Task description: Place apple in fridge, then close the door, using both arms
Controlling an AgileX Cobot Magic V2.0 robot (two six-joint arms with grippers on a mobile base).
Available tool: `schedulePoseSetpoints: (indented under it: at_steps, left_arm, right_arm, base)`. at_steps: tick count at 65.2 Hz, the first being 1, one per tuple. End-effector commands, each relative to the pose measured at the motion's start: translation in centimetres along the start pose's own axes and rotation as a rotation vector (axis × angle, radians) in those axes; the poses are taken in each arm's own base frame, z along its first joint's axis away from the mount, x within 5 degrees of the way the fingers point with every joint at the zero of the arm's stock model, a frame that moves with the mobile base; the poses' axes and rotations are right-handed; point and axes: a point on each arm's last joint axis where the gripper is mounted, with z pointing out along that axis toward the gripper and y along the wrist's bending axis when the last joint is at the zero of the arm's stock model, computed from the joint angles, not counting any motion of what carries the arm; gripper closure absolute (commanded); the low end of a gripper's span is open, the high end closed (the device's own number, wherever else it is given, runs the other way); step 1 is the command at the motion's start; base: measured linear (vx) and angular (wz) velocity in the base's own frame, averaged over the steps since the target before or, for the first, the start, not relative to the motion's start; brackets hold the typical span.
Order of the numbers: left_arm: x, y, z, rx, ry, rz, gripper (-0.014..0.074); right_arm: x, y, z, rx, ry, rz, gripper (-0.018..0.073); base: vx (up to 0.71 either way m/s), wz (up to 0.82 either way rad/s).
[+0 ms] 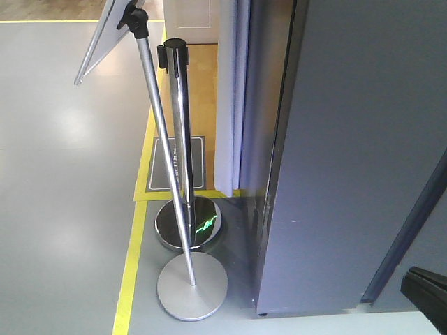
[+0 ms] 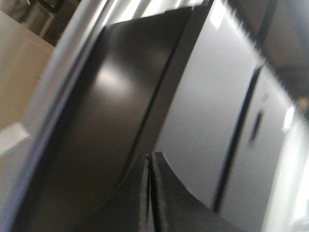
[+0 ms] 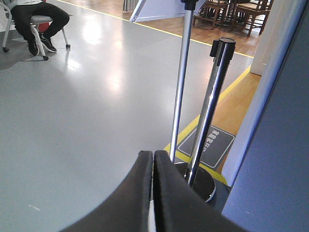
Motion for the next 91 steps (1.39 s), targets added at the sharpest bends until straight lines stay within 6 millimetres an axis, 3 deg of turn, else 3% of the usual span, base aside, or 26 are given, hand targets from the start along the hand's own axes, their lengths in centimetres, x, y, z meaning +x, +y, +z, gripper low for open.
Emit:
schedulePoseSetpoints:
  at_steps: [1, 7, 20, 39, 60, 91]
  left_arm:
    - [0.6, 0.8, -0.5, -0.022, -0.042, 0.102, 0.0603]
    - [2.3, 2.8, -1.6, -0.150, -0.022, 0.105, 0.0603]
    - [7.0, 7.3, -5.0, -0.518, 0.243, 0.086, 0.0603]
    - [10.6, 8.2, -9.8, -0.587, 0.298, 0.090, 0.0603]
    - [9.9, 7.7, -11.1, -0.566, 0.335, 0.479, 0.0603]
    - [9.8, 7.5, -12.0, -0.550, 0.393, 0.736, 0.0603]
  right_arm:
    - [-1.1, -0.2, -0.1, 0.018, -0.061, 0.014, 0.0564]
    - [-1.1, -0.2, -0.1, 0.018, -0.061, 0.014, 0.0564]
    - [-1.1, -0.2, -0.1, 0.018, -0.061, 0.014, 0.0564]
    - [-1.1, -0.2, -0.1, 0.018, -0.061, 0.014, 0.0564]
    - [-1.1, -0.2, -0.1, 0.018, -0.061, 0.014, 0.0564]
    - [-1.1, -0.2, -0.1, 0.018, -0.061, 0.014, 0.0564]
  base:
    - [0.00, 0.00]
    - [0.00, 0.00]
    - [0.00, 0.00]
    - [0.00, 0.00]
    - [0.00, 0.00]
    - [0.00, 0.00]
